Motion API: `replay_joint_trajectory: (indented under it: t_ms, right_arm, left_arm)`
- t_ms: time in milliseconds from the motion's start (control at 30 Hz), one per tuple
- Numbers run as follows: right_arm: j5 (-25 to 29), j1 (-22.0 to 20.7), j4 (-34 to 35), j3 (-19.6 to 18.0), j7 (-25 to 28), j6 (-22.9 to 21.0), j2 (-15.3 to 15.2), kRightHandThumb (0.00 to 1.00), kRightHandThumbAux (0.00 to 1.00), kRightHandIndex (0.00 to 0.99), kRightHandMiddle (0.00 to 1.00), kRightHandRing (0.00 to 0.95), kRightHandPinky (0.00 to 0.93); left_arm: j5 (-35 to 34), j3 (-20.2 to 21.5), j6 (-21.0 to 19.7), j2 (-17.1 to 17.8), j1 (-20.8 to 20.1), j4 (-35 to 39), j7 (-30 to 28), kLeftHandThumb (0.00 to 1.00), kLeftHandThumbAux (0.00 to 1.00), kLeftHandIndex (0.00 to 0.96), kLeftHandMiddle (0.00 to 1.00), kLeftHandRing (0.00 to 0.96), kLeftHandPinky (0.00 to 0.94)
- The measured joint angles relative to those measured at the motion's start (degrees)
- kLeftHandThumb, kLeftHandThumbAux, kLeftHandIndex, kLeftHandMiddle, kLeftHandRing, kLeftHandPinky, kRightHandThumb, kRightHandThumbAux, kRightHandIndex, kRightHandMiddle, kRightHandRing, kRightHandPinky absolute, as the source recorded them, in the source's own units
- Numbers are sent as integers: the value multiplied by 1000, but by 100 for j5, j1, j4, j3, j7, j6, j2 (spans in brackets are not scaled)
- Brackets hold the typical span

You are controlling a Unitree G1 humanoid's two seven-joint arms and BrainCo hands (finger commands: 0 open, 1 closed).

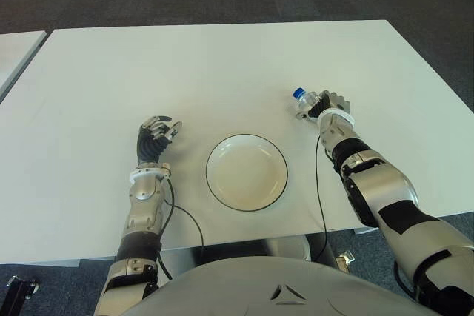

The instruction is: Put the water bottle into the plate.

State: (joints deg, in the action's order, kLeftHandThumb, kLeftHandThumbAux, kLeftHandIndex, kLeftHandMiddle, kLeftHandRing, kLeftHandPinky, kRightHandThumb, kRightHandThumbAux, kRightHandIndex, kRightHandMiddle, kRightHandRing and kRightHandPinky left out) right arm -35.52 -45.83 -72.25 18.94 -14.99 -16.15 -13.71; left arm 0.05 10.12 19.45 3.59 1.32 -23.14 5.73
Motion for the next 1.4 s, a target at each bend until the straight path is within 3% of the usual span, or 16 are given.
replay_joint_trajectory:
  t_ms: [400, 1000, 1200, 1400]
  right_arm:
    - [454, 171, 198, -448, -486, 559, -12, 714, 711, 436, 801, 818, 841]
    - [916, 1134, 1047, -854, -2017, 2537, 27, 719, 710, 438, 793, 816, 846]
    - [922, 1727, 2168, -897, -2227, 2701, 161, 717, 712, 438, 808, 829, 851]
    - [802, 2248, 3435, -851, -2087, 2716, 159, 716, 713, 440, 831, 839, 858]
  left_arm:
    - [-69, 11, -1, -13, 0, 22, 0, 710, 712, 437, 694, 675, 648]
    - [-57, -5, -94, -11, 2, 82, 0, 710, 713, 437, 695, 677, 653]
    - [-47, -1, -109, -11, 6, 86, 0, 710, 713, 437, 690, 671, 652]
    - [-52, 2, -109, -14, 3, 88, 0, 710, 713, 437, 690, 673, 652]
